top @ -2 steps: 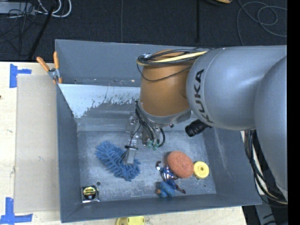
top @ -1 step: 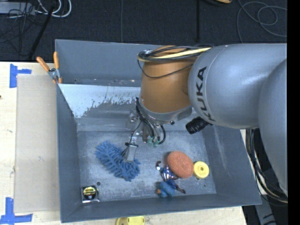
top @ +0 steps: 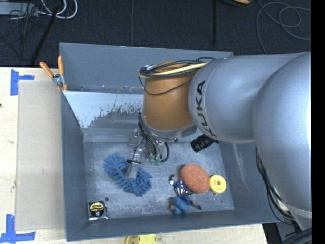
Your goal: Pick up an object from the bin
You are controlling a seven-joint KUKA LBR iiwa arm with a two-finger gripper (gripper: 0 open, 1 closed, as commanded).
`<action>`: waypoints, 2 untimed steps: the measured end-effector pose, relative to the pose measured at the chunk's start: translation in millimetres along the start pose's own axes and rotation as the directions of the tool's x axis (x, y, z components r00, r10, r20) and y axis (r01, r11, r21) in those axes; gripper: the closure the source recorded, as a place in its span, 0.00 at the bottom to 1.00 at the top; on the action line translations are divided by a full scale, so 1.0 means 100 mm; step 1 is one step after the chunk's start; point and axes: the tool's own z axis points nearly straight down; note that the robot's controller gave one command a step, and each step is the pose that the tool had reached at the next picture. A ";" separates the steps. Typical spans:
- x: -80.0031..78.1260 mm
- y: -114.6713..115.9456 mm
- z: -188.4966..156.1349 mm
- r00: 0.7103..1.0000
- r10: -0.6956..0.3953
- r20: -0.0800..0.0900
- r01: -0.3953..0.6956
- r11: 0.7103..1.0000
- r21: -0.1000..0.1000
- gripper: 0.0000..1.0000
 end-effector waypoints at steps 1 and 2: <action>0.29 -0.16 0.61 0.994 0.108 -0.007 -0.108 0.994 0.003 0.00; 0.49 -0.01 0.63 0.989 0.147 -0.007 -0.147 0.989 0.005 1.00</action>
Offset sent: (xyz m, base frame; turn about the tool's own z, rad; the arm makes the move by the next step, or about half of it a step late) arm -0.0479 0.0091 -0.0626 0.1491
